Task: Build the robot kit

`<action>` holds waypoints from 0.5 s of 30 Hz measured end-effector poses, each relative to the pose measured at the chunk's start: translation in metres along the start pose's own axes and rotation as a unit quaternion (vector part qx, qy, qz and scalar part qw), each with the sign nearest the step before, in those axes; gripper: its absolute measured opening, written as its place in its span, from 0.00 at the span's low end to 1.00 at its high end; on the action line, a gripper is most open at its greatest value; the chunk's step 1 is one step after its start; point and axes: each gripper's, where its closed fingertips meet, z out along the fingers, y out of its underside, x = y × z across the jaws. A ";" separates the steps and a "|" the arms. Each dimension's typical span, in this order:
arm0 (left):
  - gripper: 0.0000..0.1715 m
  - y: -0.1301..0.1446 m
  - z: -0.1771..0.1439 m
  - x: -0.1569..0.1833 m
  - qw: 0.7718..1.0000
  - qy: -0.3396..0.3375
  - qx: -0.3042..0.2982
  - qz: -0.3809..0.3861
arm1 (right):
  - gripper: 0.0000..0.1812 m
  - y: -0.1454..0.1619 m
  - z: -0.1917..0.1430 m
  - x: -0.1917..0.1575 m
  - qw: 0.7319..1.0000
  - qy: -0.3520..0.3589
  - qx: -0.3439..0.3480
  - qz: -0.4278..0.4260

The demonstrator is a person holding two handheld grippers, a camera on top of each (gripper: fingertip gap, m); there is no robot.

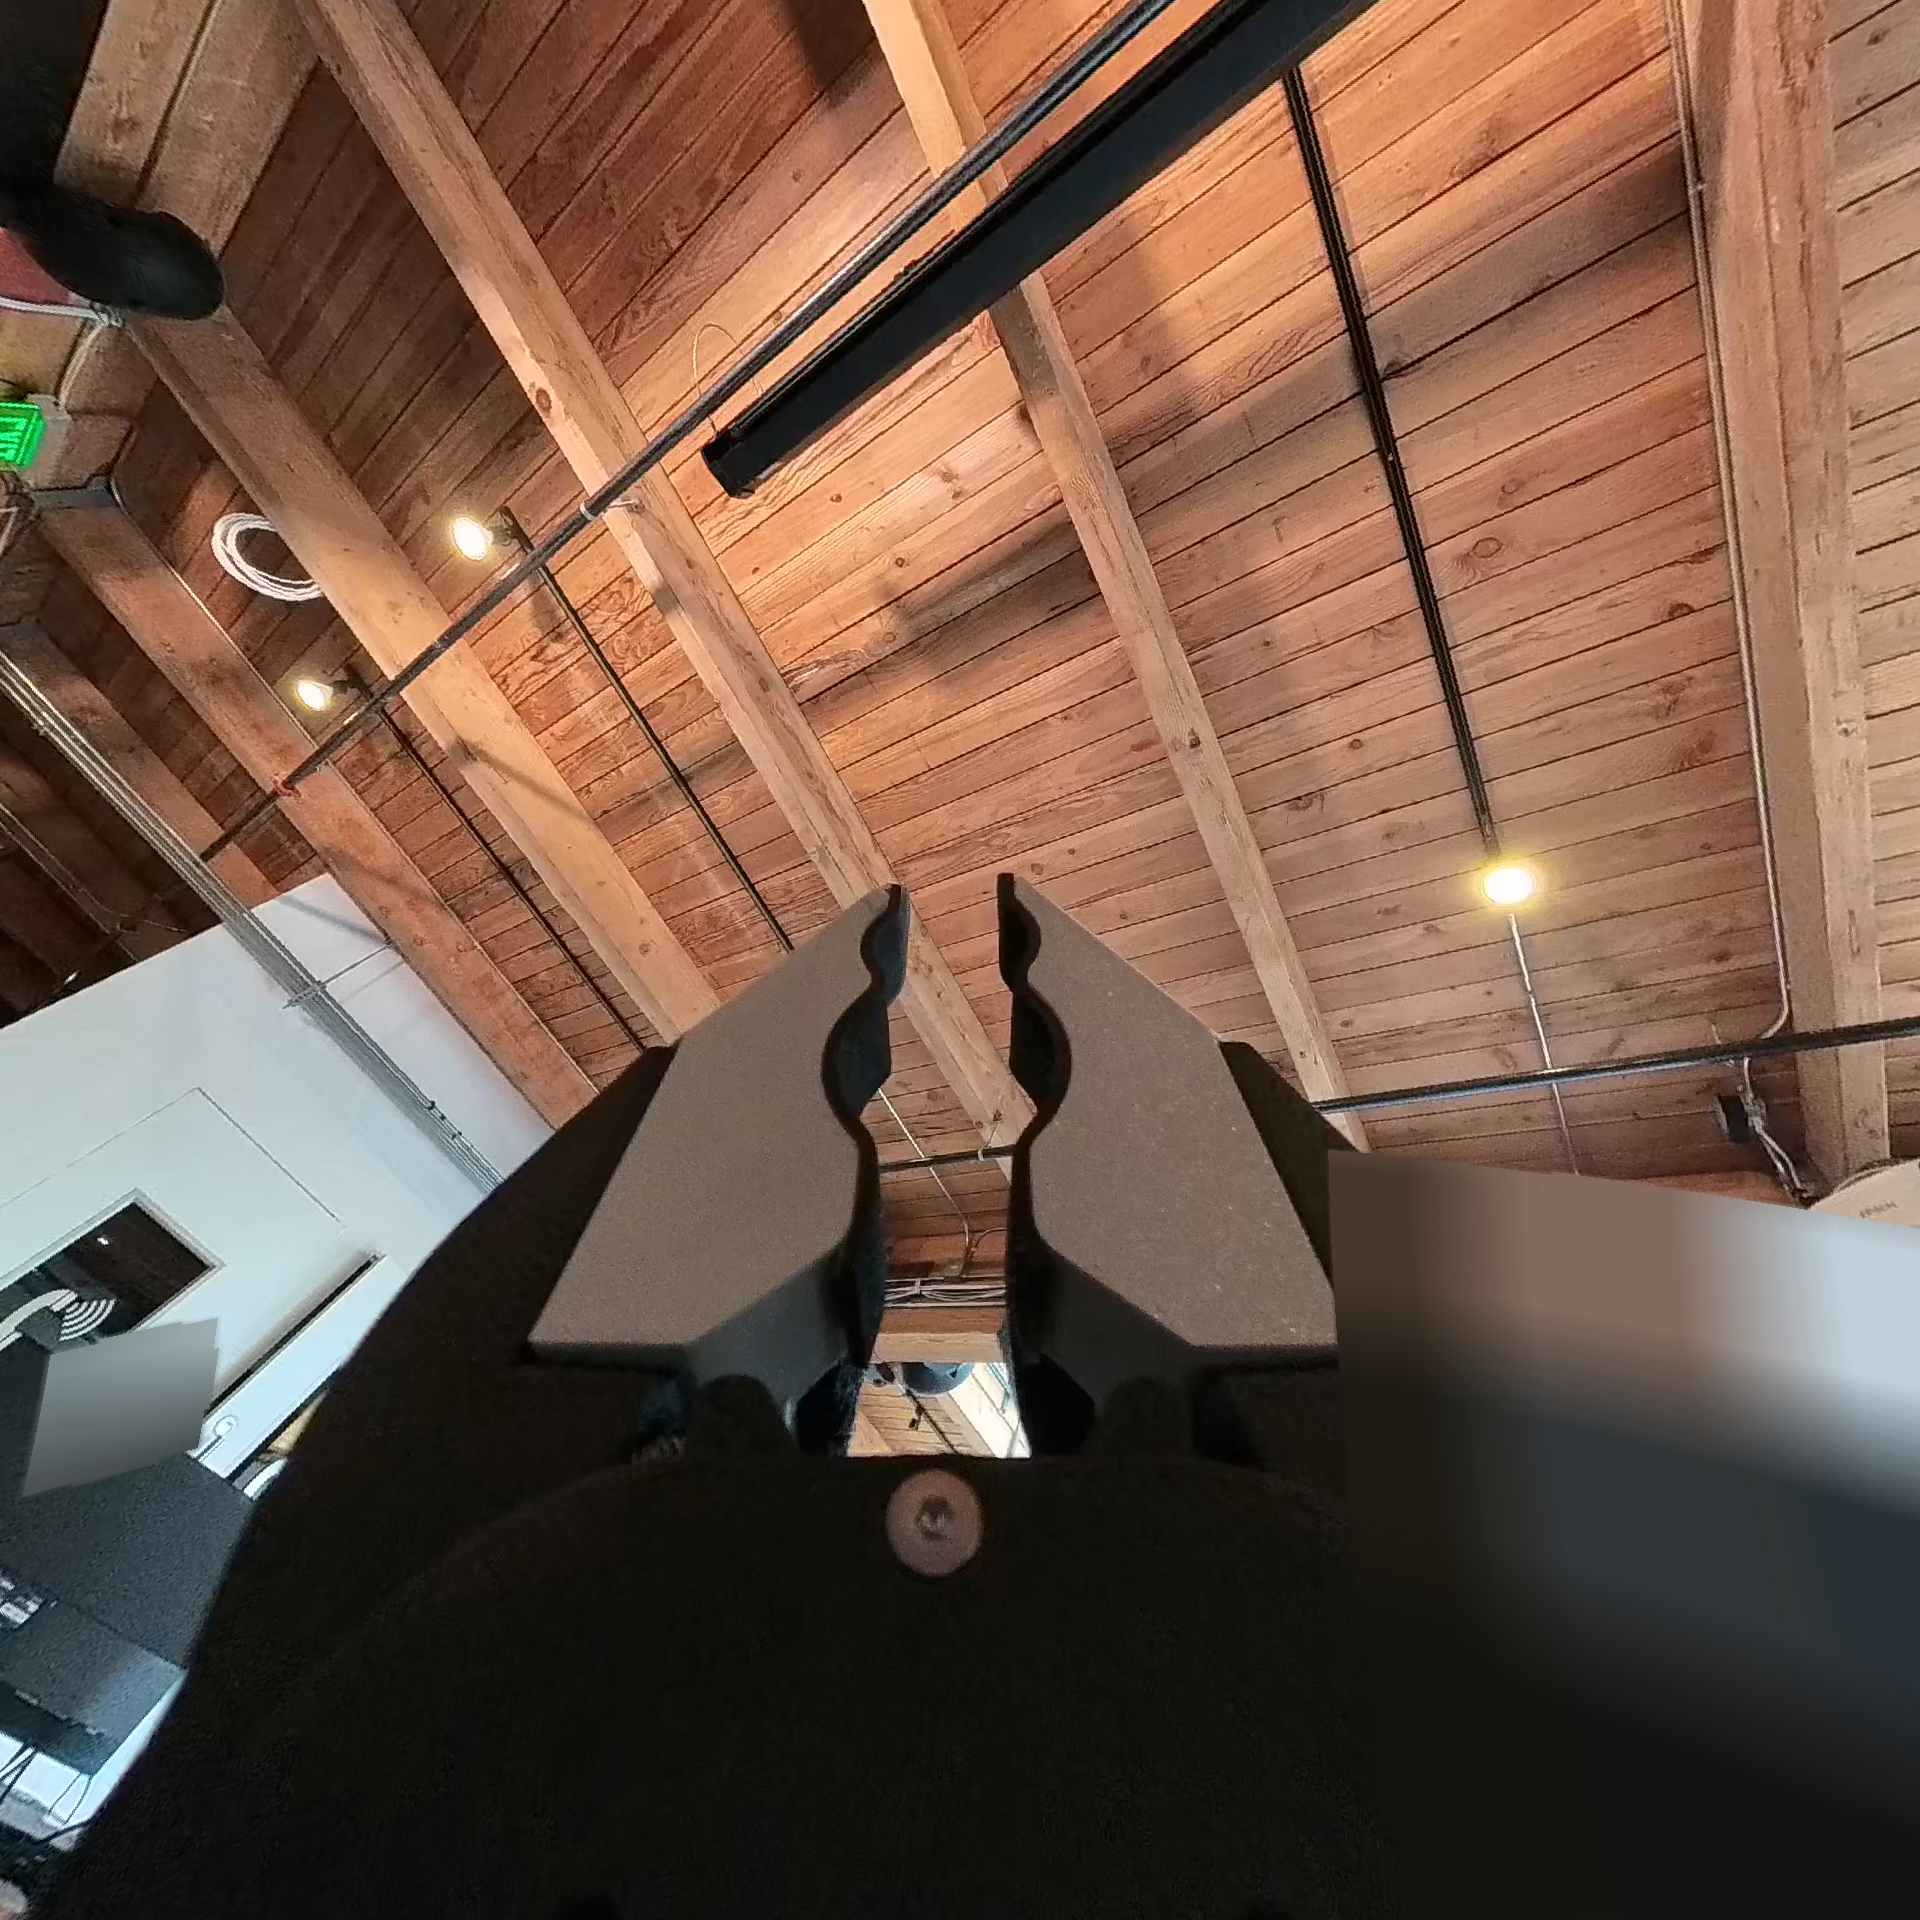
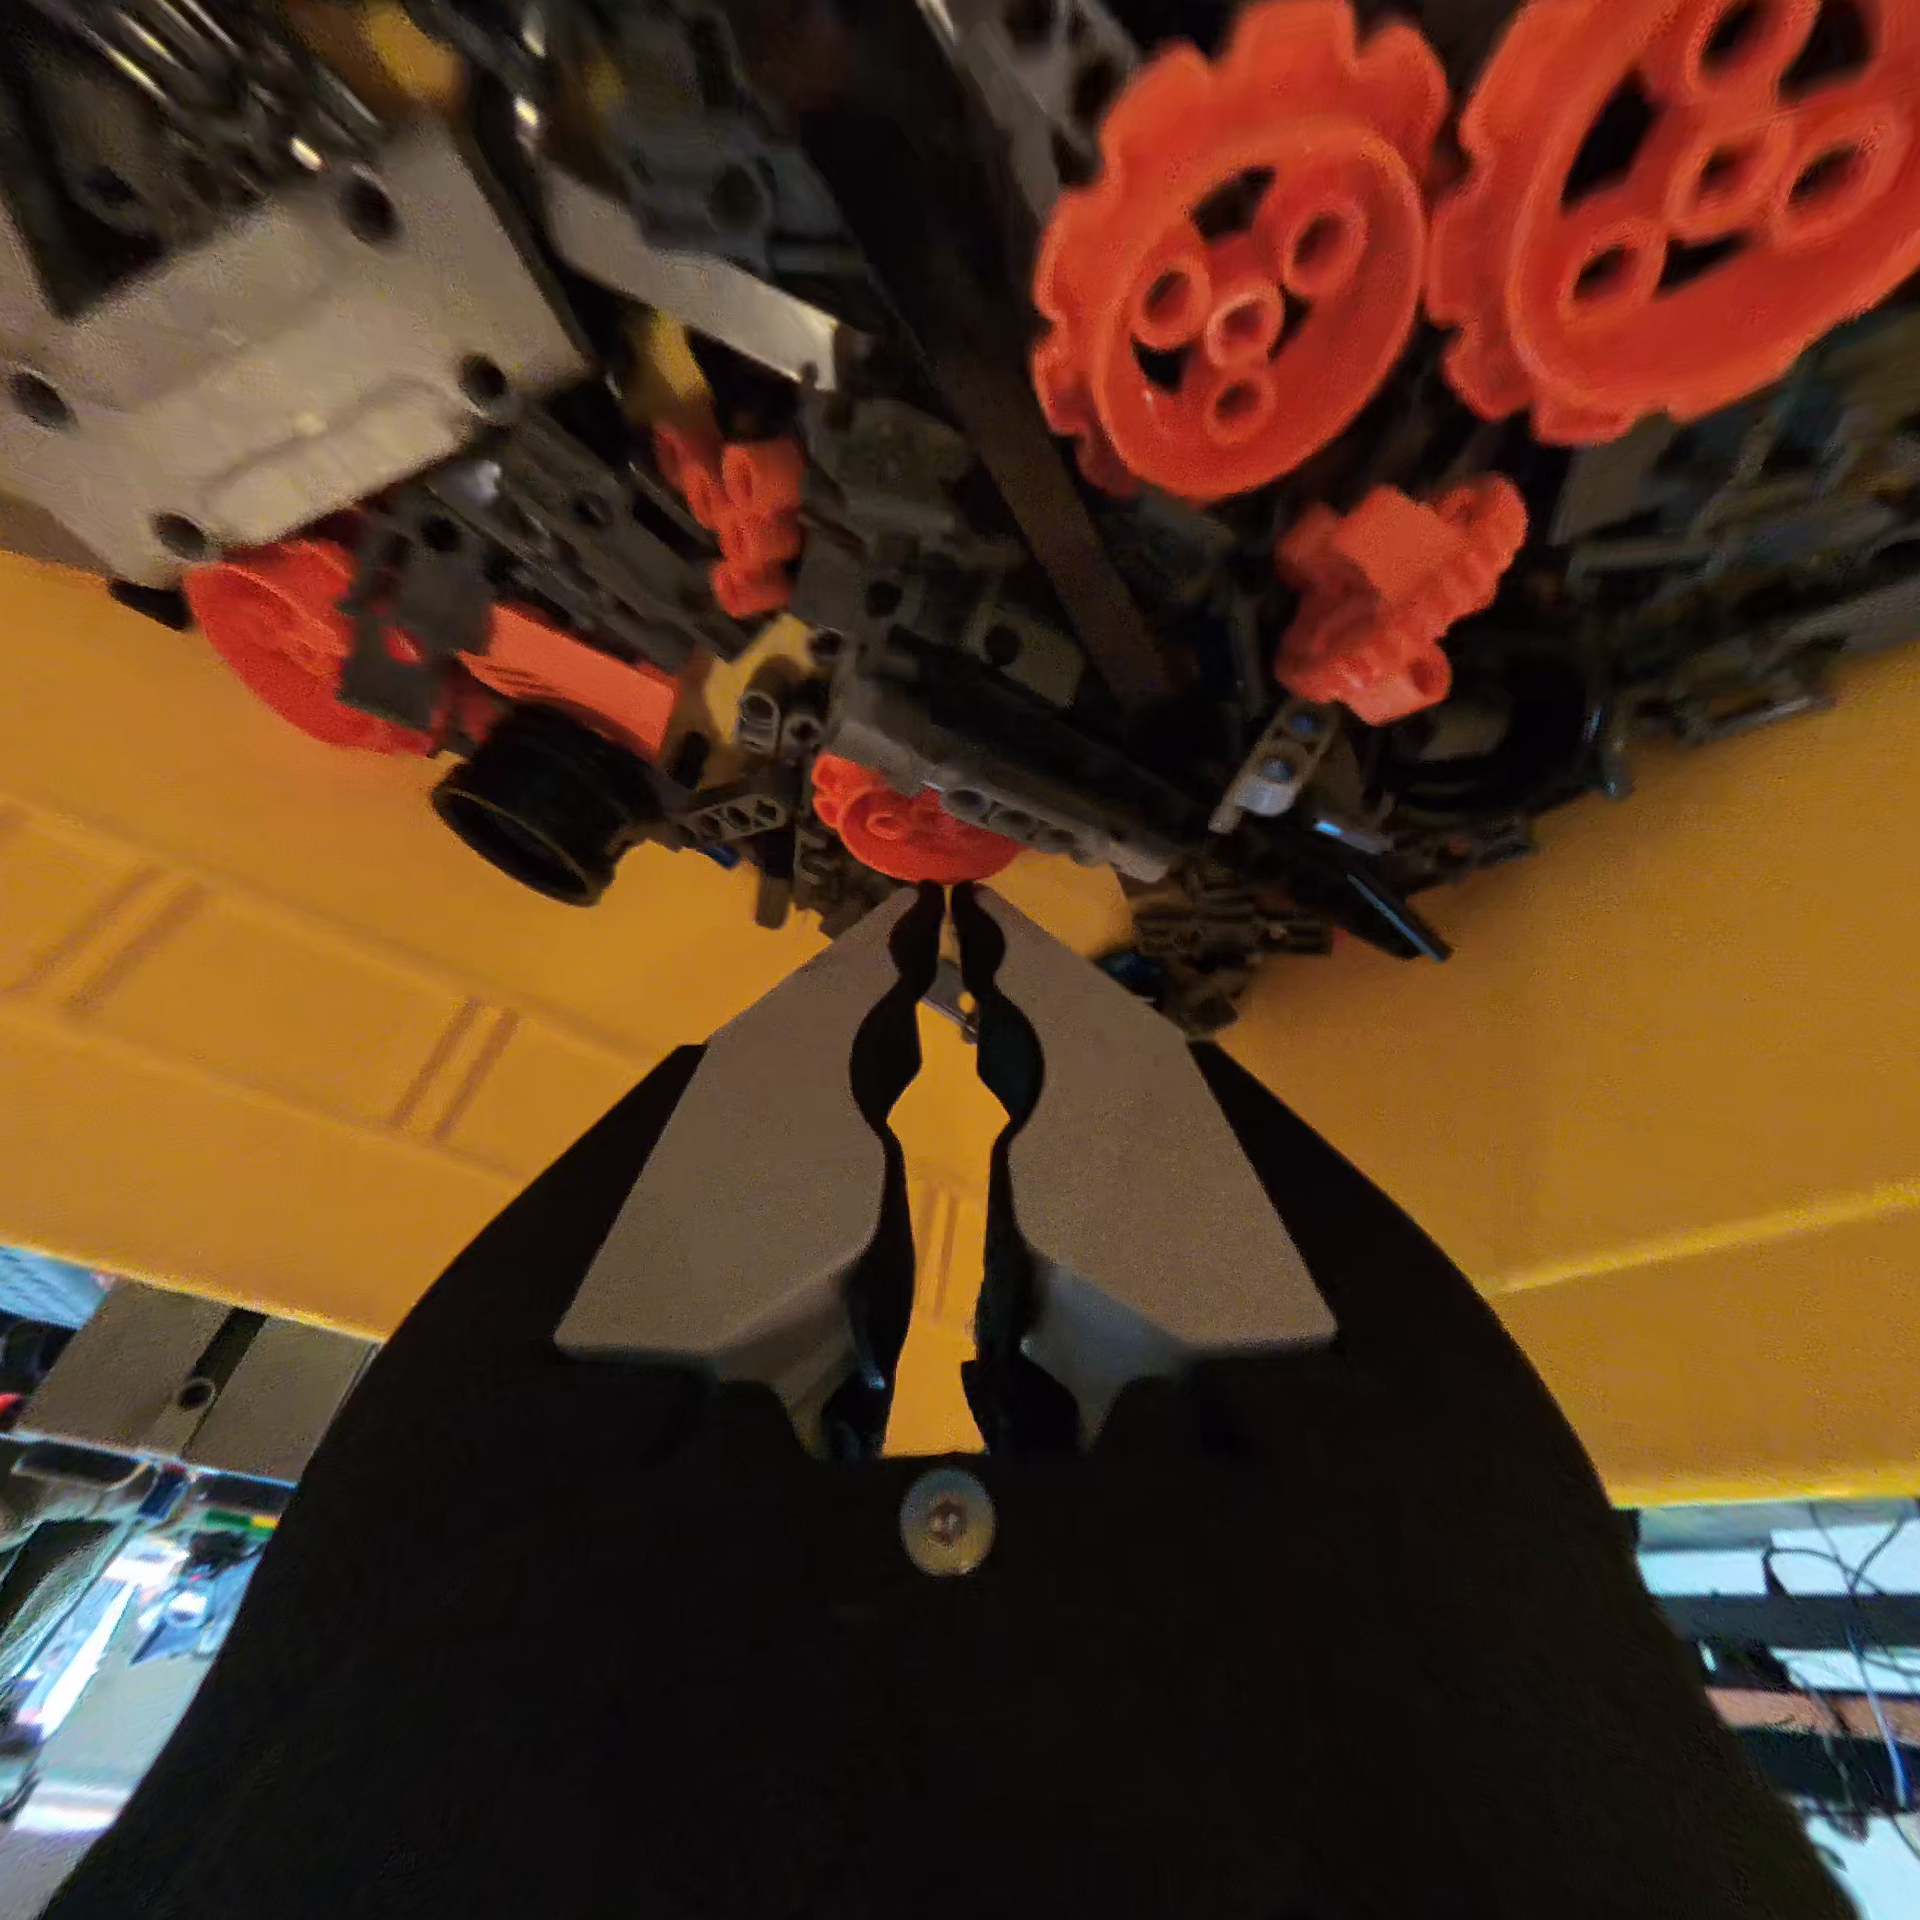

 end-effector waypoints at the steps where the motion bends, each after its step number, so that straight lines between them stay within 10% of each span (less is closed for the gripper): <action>1: 0.09 0.000 0.000 0.000 1.000 0.000 0.000 -0.001 | 0.00 -0.005 -0.002 -0.001 1.000 0.003 0.008 -0.007; 15: 0.09 0.000 0.000 0.001 1.000 0.001 0.000 0.000 | 0.00 -0.065 -0.012 -0.040 0.992 0.038 0.031 -0.119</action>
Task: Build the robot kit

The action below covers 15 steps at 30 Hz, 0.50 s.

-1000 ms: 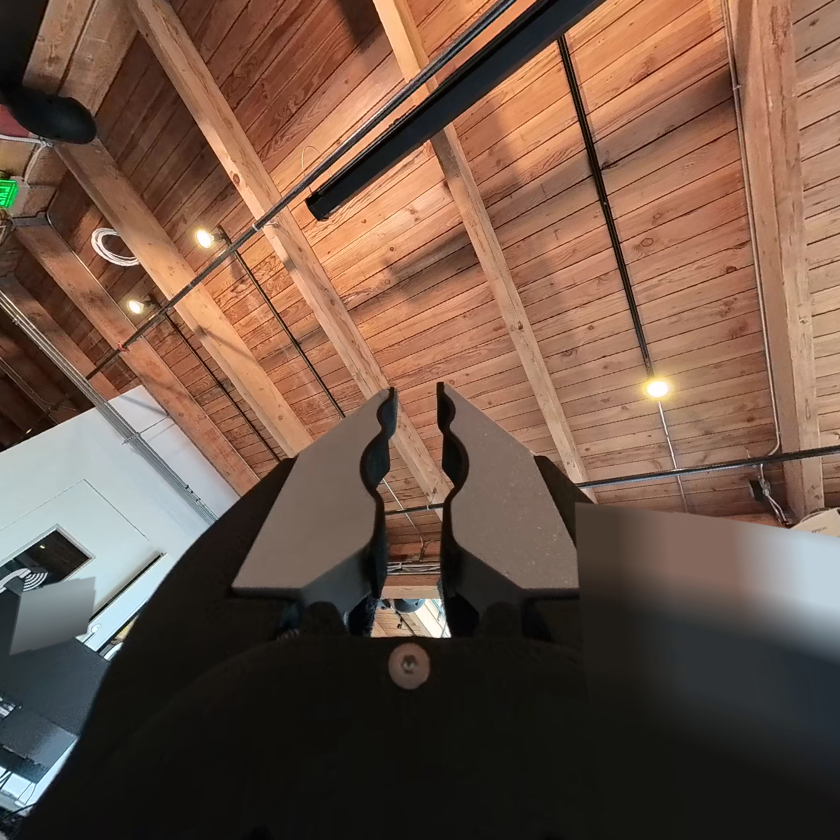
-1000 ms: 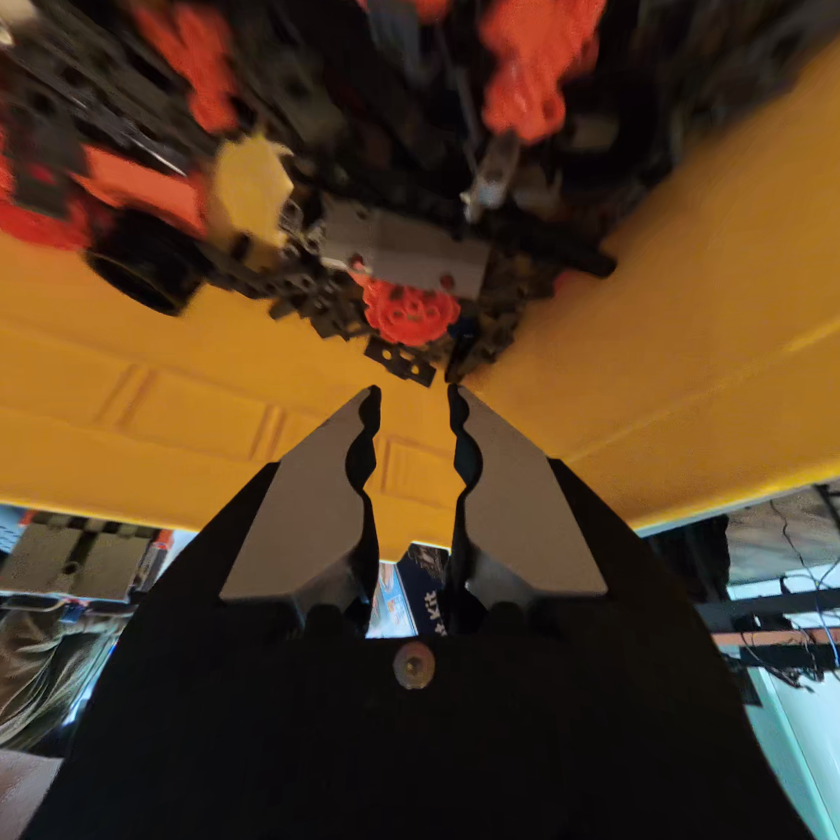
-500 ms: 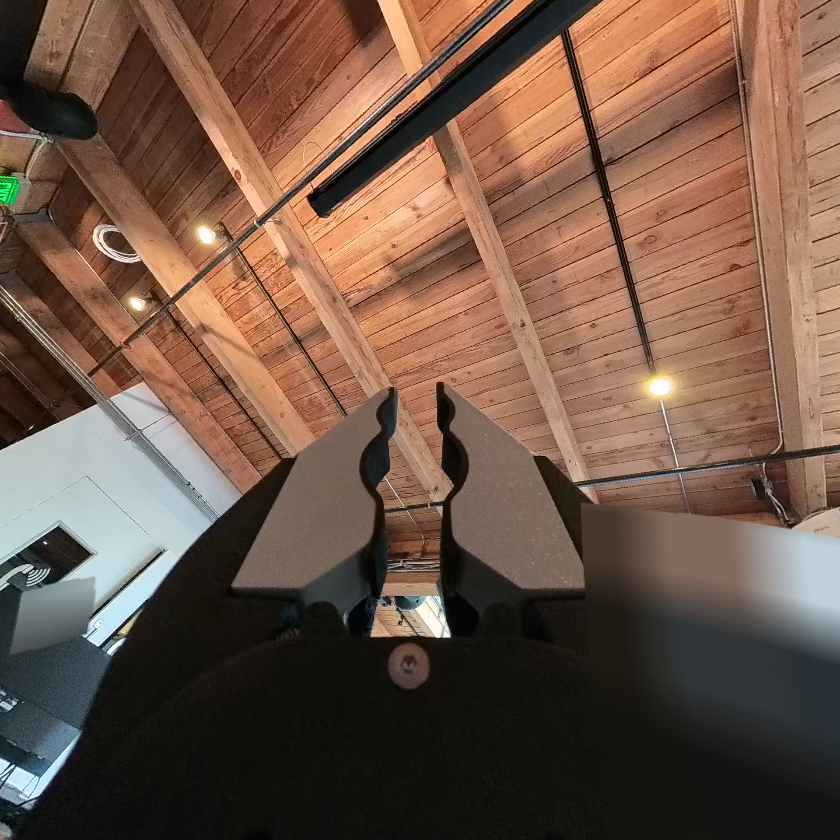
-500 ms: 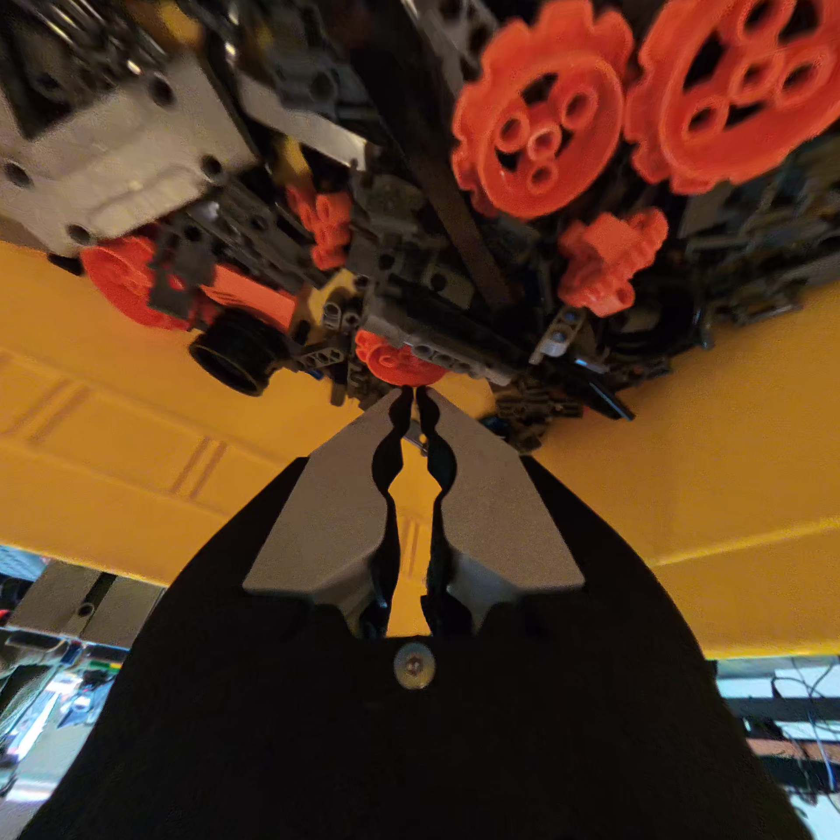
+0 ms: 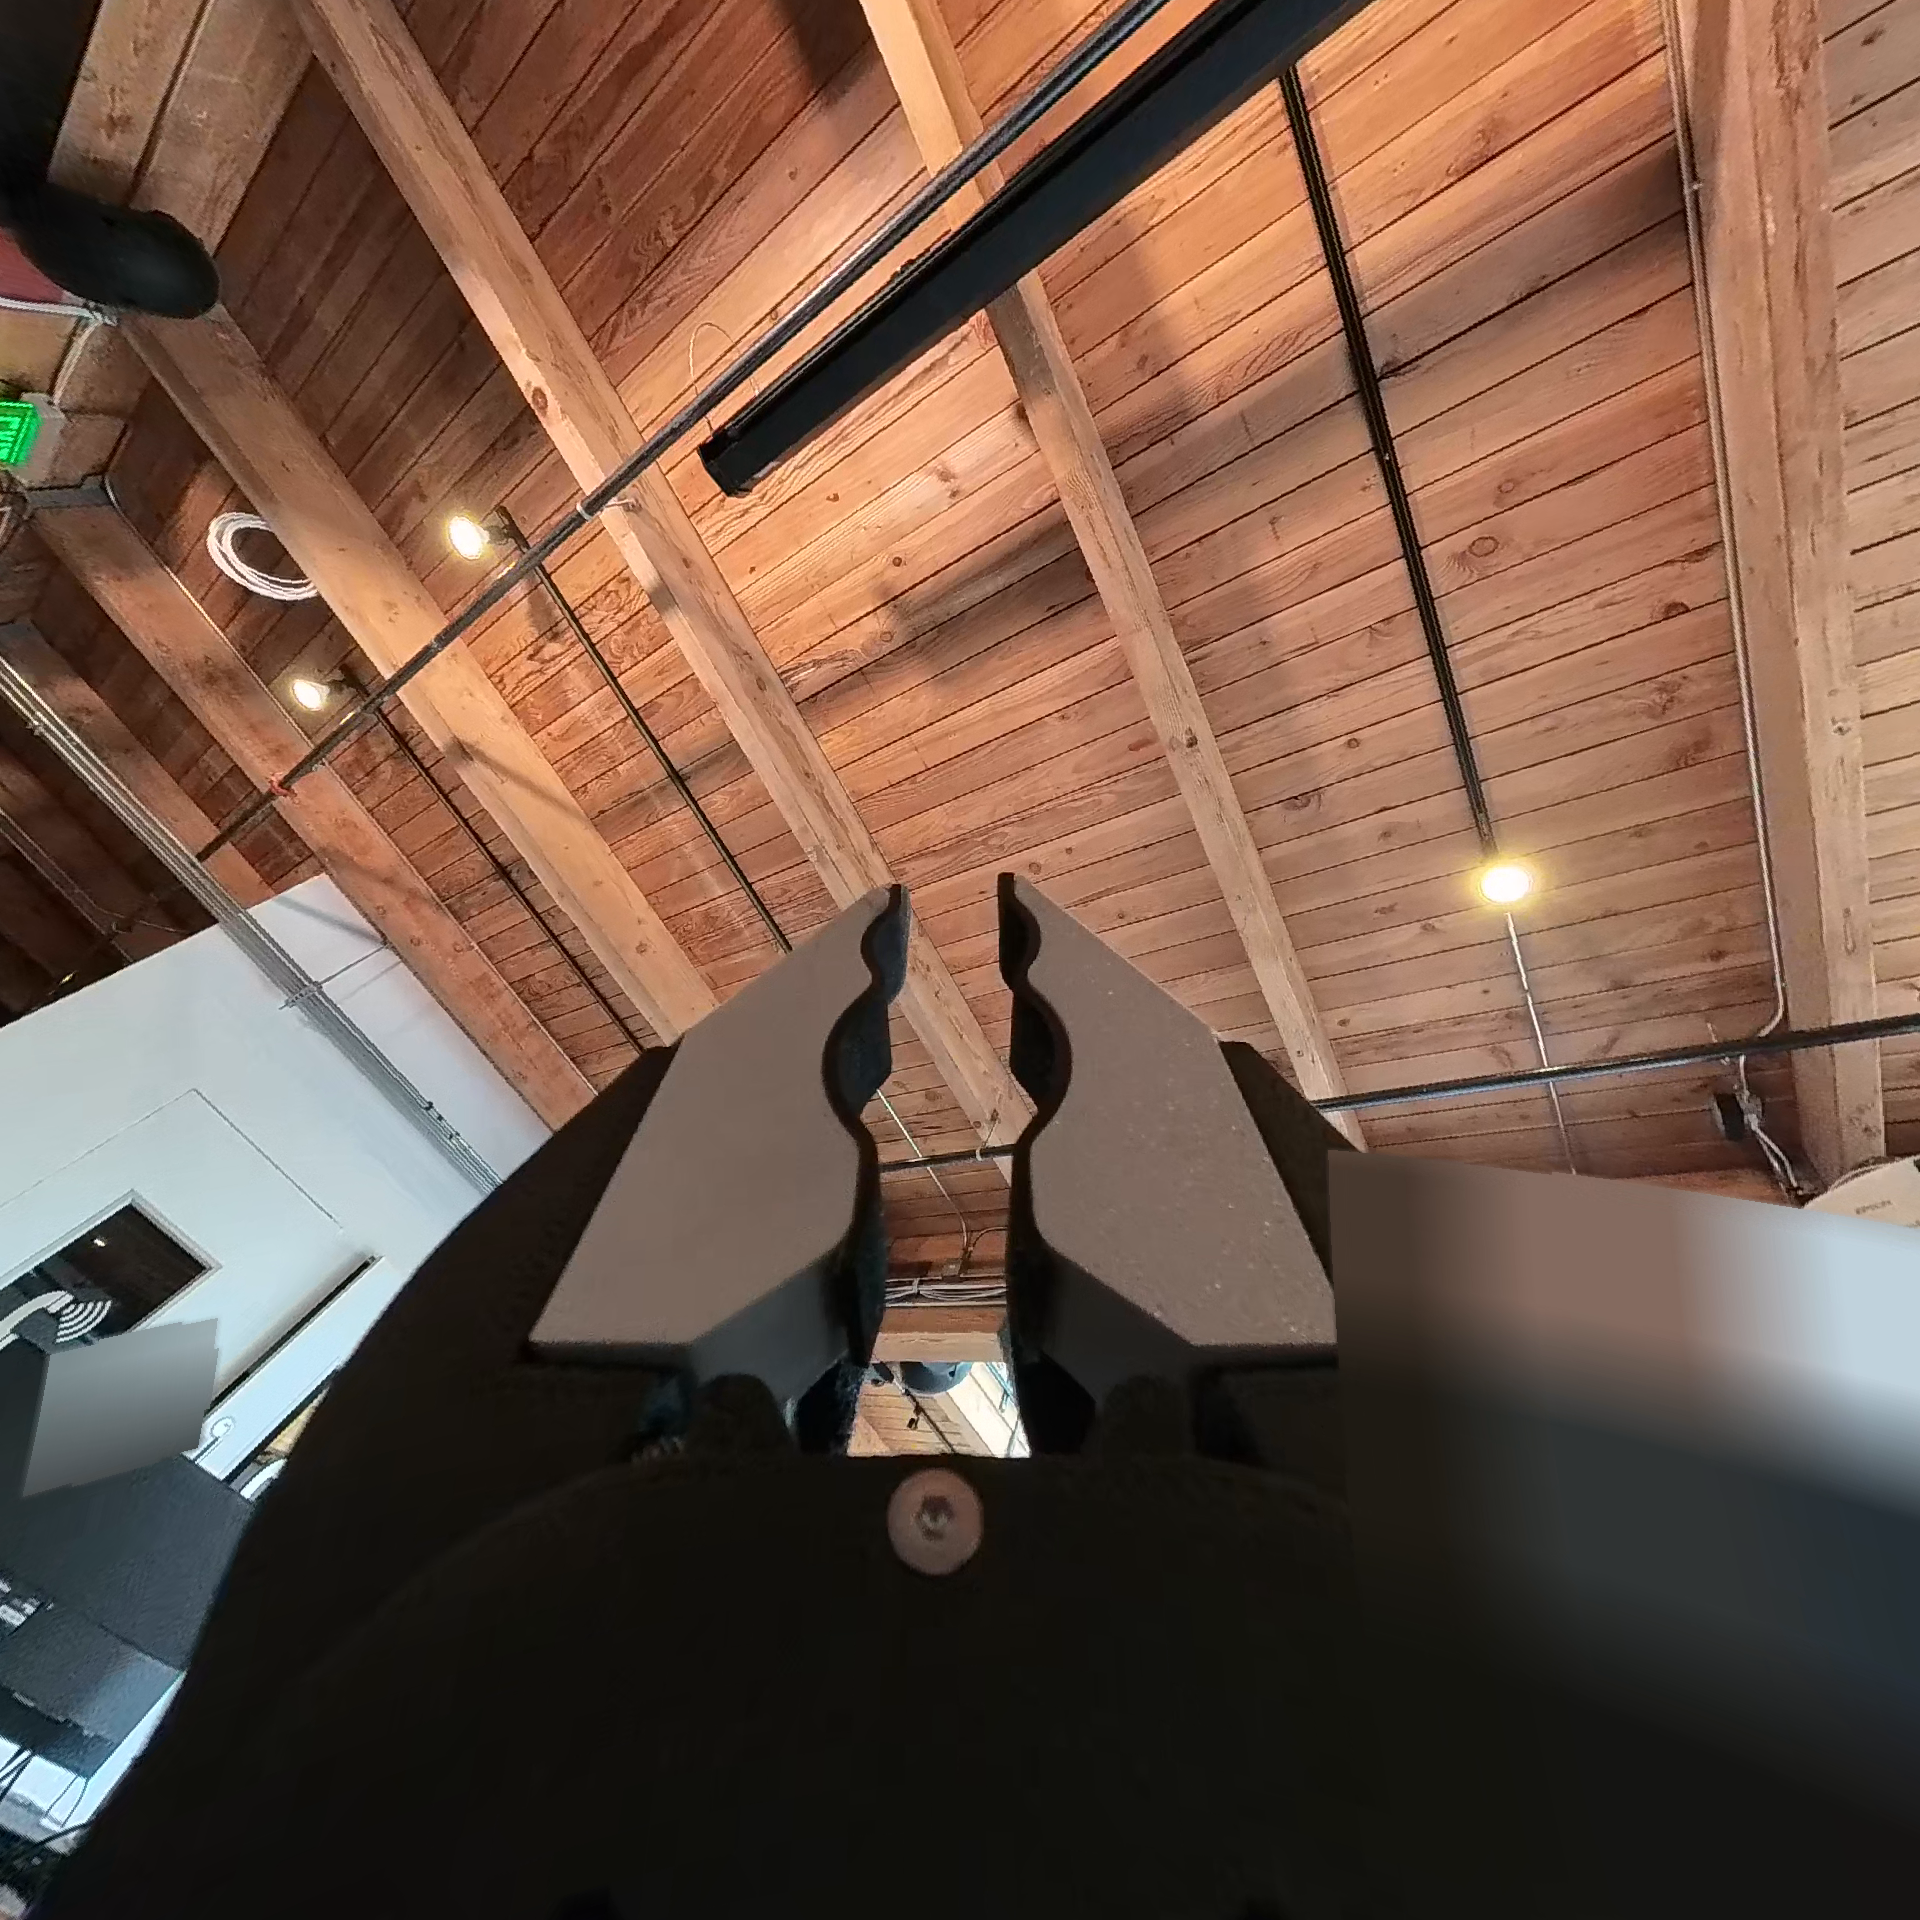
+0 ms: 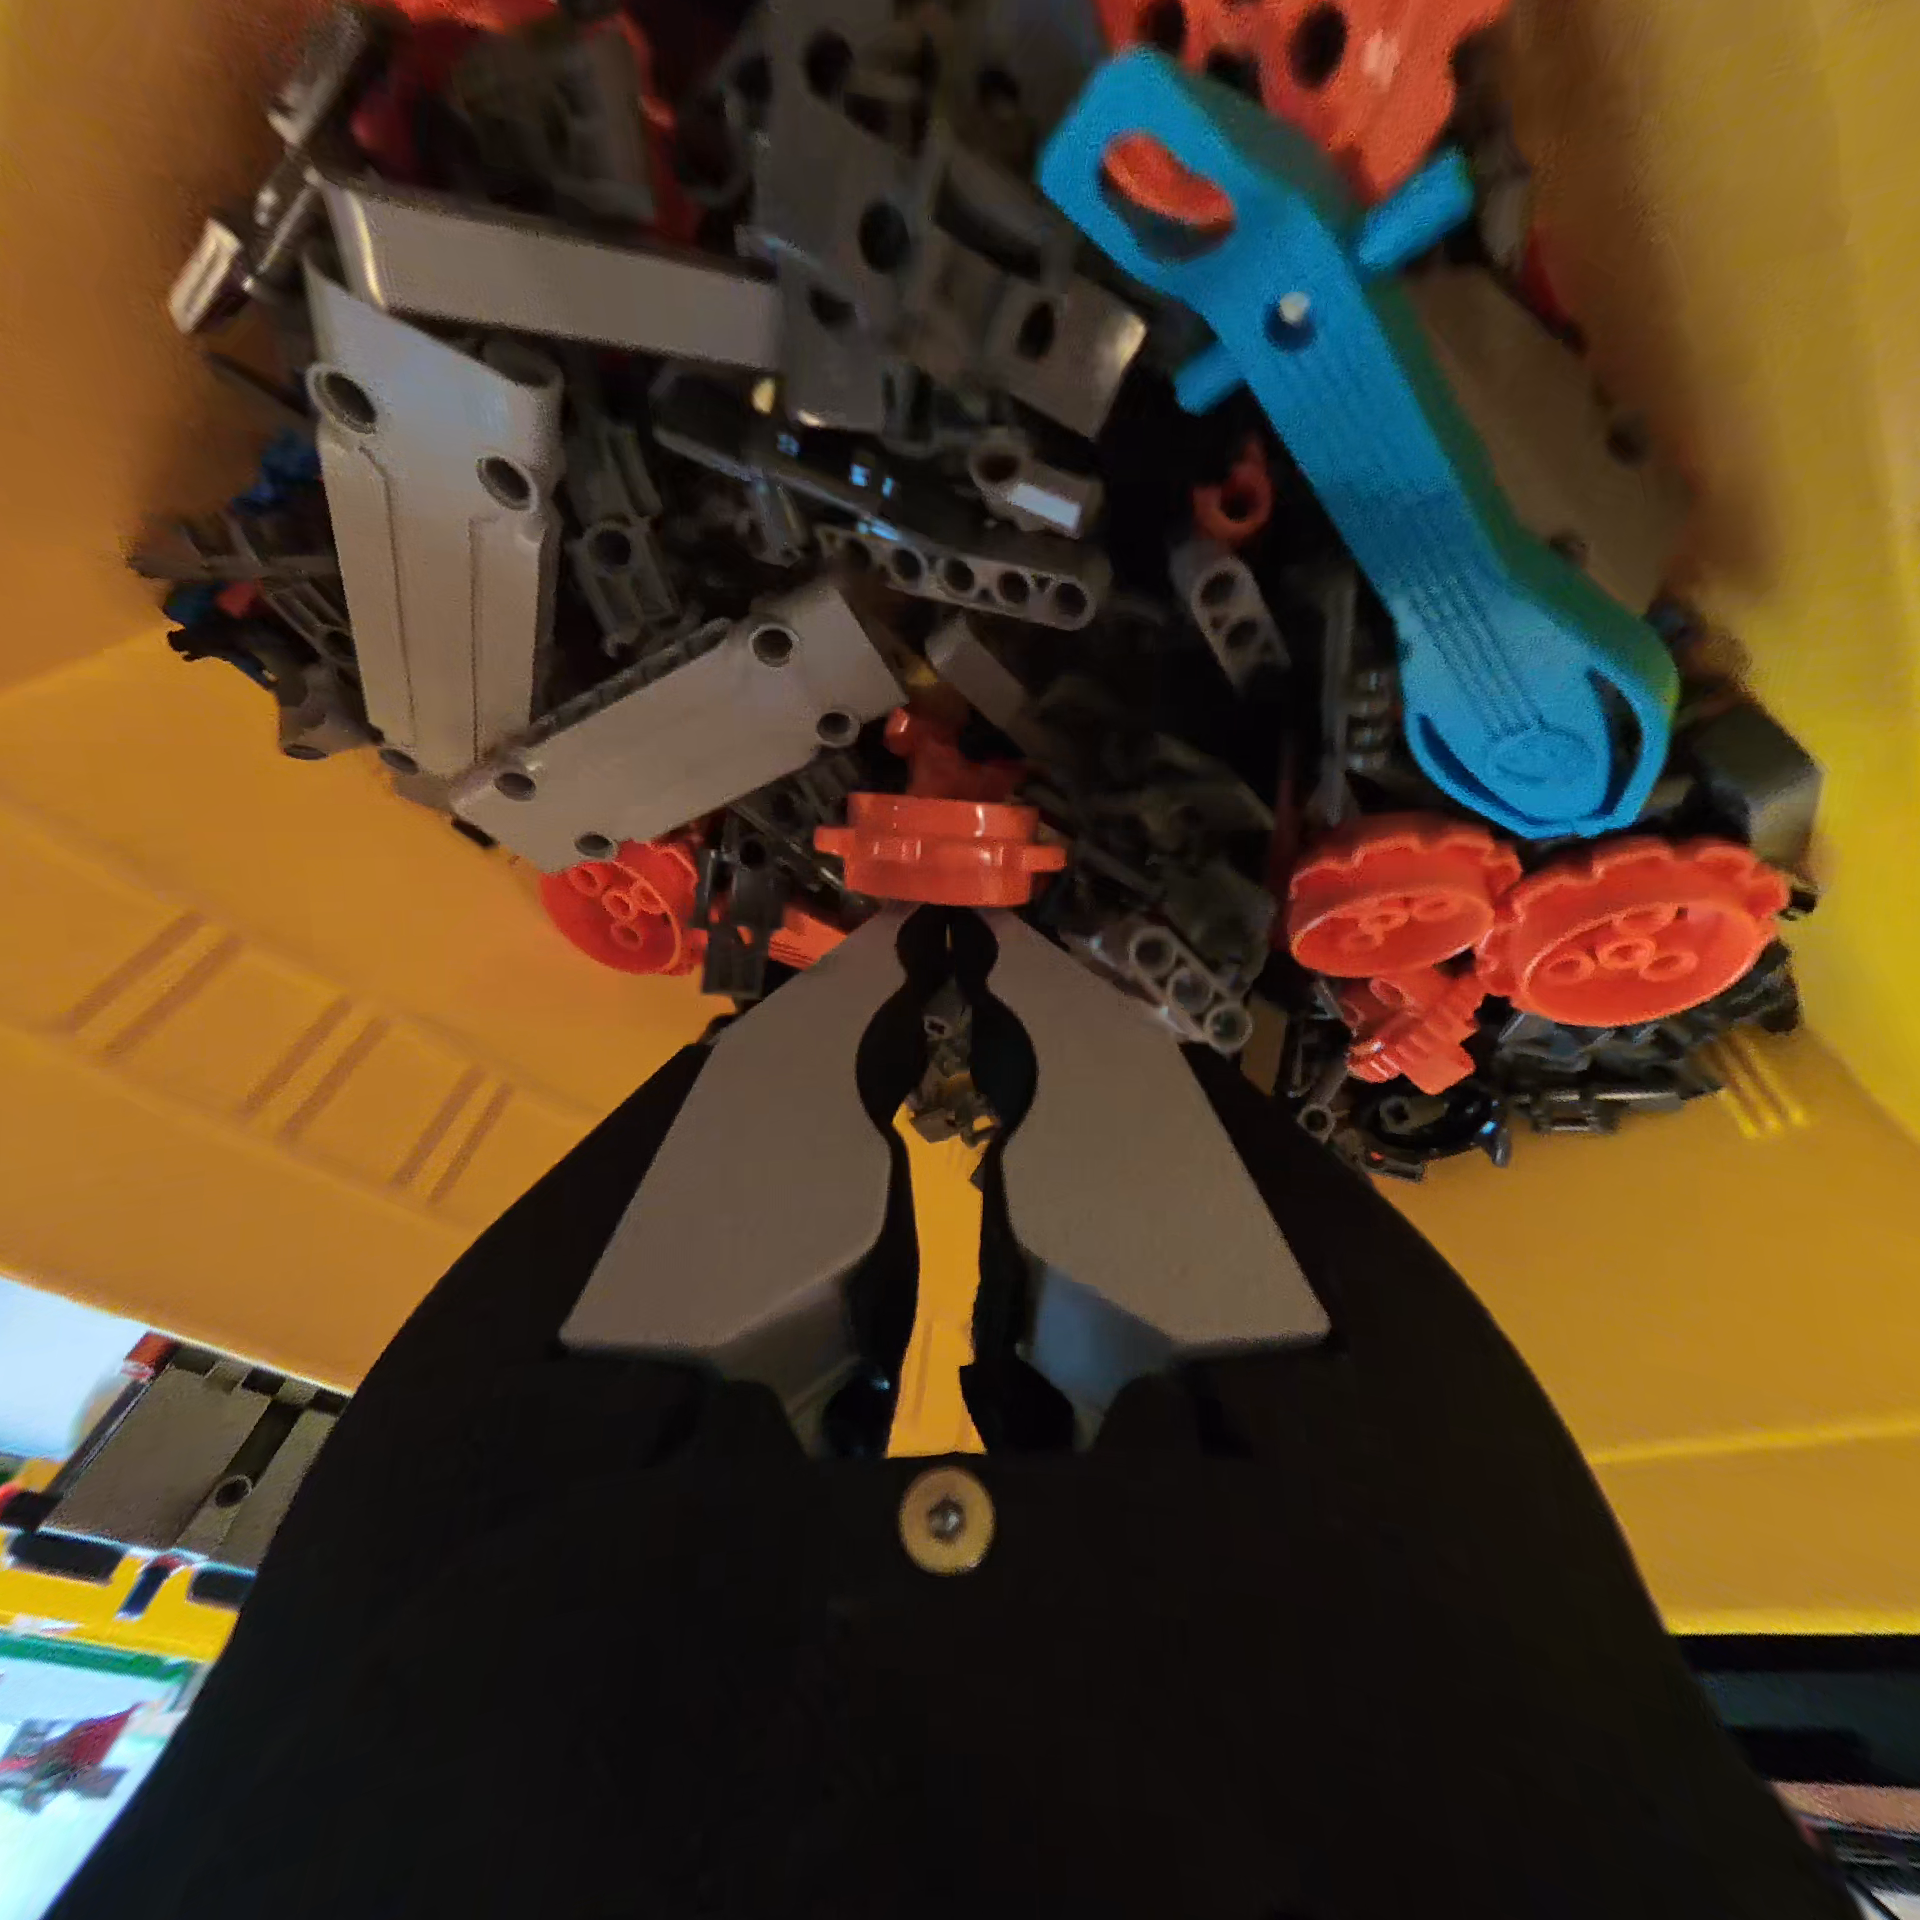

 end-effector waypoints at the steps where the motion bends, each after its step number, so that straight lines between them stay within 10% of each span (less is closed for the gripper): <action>1: 0.09 0.000 0.000 0.000 1.000 0.000 0.000 0.000 | 0.00 -0.004 -0.001 -0.001 1.000 0.006 0.002 -0.007; 8: 0.09 0.000 0.000 0.001 1.000 0.000 0.000 0.001 | 0.06 -0.022 -0.021 -0.006 0.998 0.019 0.061 -0.024; 15: 0.09 0.000 0.000 0.001 1.000 0.001 0.001 0.000 | 0.12 0.069 -0.024 0.049 0.993 0.109 -0.035 0.024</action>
